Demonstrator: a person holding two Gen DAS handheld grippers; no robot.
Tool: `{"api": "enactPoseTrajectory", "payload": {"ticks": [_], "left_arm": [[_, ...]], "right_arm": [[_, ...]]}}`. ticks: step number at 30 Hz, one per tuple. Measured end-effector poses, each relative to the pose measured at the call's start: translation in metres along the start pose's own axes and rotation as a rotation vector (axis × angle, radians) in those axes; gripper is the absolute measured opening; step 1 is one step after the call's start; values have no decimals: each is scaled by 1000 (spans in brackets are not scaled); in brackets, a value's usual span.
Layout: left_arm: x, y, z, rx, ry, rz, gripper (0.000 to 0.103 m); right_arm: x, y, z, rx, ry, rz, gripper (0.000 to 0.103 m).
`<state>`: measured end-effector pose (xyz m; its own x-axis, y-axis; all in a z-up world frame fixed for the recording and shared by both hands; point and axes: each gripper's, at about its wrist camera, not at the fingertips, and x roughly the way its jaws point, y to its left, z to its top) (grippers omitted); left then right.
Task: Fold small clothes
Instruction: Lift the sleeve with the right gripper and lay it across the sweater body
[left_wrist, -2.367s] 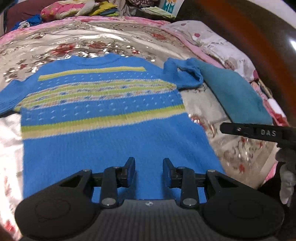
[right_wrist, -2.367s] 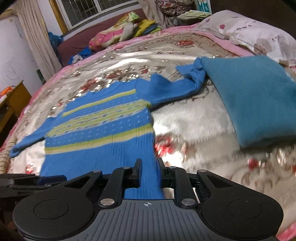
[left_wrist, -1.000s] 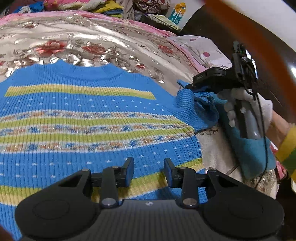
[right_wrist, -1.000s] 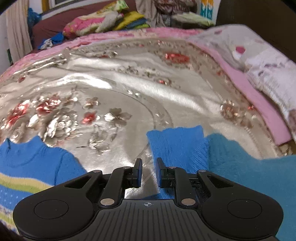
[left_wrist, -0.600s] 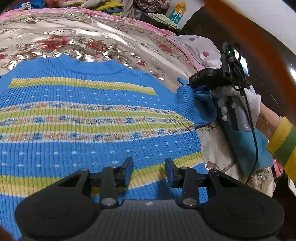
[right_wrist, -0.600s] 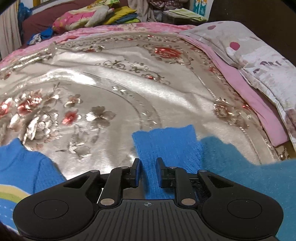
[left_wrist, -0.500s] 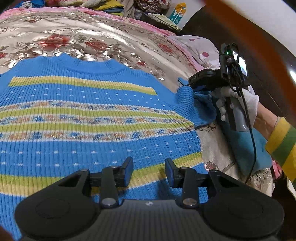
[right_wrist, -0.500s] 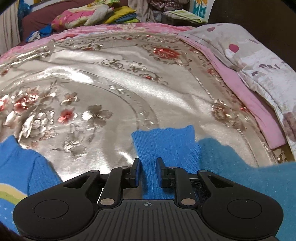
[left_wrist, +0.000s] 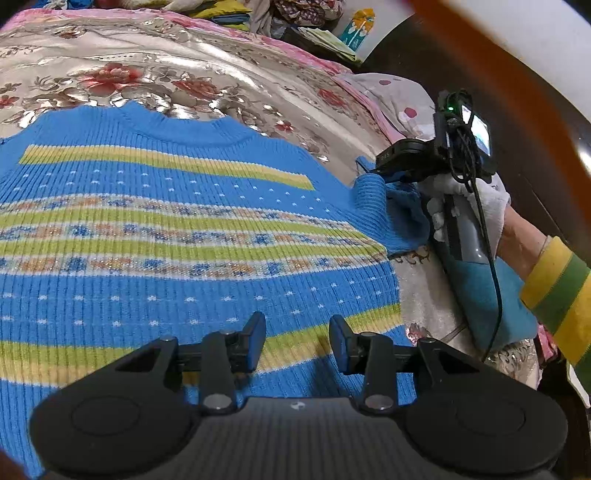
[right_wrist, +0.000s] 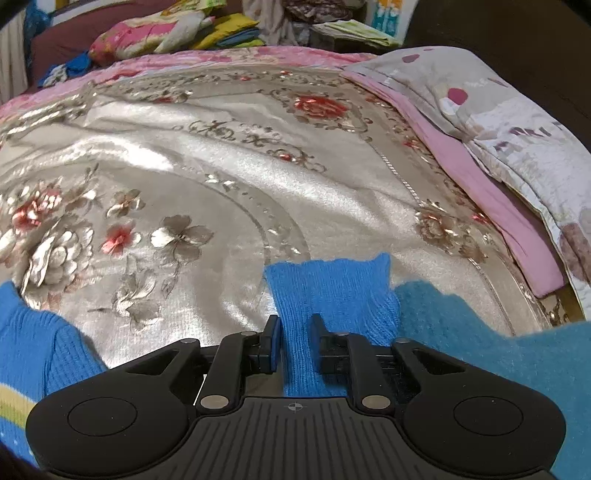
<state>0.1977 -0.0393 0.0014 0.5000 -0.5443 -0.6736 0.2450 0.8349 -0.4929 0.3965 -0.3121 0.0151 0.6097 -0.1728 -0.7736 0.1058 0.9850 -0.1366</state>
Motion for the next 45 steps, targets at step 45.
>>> {"api": "enactPoseTrajectory", "payload": {"ticks": [45], "left_arm": [[-88, 54, -50, 1, -65, 35, 43]], "right_arm": [[-149, 173, -99, 133, 25, 637, 4]]}}
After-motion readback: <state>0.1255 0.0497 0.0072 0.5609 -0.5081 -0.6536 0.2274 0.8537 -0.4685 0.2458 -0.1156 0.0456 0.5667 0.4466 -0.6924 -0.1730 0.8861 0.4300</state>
